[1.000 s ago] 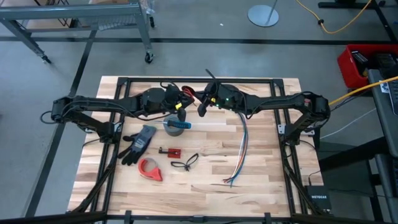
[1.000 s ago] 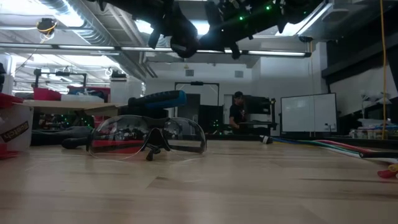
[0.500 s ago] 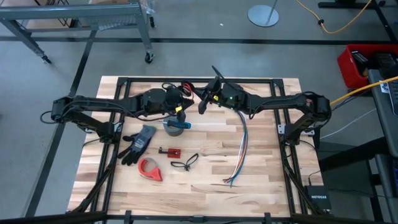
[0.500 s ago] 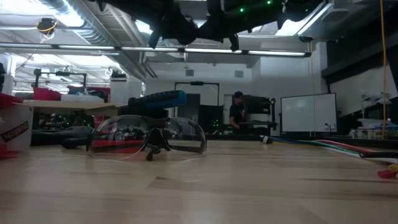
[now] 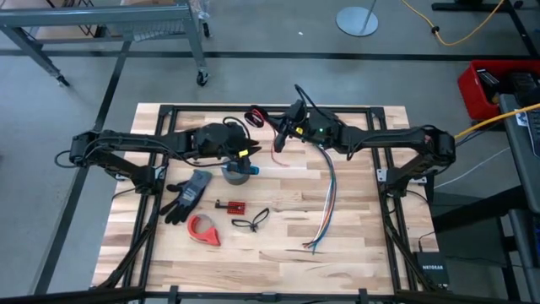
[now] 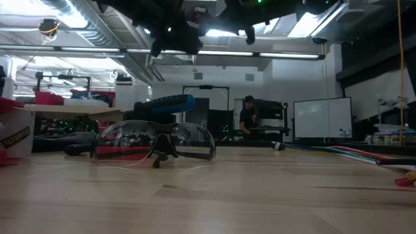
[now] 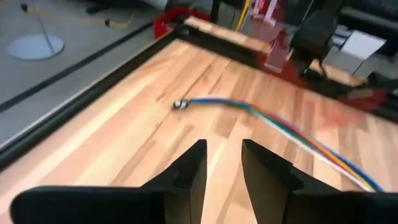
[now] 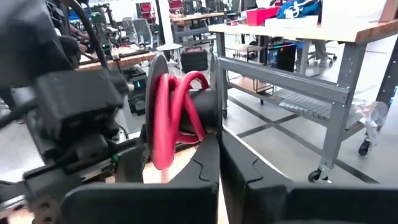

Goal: Coil cords
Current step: Coil the red wire into the black spool

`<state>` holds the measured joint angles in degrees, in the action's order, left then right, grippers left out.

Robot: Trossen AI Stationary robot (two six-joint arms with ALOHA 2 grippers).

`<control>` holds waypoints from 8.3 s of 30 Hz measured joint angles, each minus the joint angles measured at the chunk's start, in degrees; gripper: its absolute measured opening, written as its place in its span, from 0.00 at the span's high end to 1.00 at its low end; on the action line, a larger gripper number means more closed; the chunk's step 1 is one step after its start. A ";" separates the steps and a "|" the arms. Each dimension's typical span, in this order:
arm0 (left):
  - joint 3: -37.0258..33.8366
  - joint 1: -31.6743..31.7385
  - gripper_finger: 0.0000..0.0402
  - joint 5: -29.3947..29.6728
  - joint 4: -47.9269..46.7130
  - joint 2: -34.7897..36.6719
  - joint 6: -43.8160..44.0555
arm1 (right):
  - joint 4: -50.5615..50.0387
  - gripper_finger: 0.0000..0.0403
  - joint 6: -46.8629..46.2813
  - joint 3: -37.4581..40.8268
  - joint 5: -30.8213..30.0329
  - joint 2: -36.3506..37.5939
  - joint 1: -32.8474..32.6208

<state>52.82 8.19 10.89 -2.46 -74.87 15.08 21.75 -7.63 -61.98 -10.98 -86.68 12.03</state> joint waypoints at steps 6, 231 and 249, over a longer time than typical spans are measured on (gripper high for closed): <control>0.00 0.02 0.81 0.20 -3.54 0.00 2.26 | -1.52 1.00 0.60 0.00 -0.50 1.06 0.00; 0.00 1.95 1.00 25.14 -8.07 6.62 -2.07 | 18.93 1.00 1.73 -0.04 5.21 -5.41 0.00; 0.00 1.94 0.99 34.85 -26.96 21.44 -4.55 | 18.72 1.00 1.91 0.00 9.45 -3.32 0.00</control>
<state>52.82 10.12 45.74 -29.41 -53.43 10.54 40.48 -5.72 -61.98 -1.53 -90.00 12.03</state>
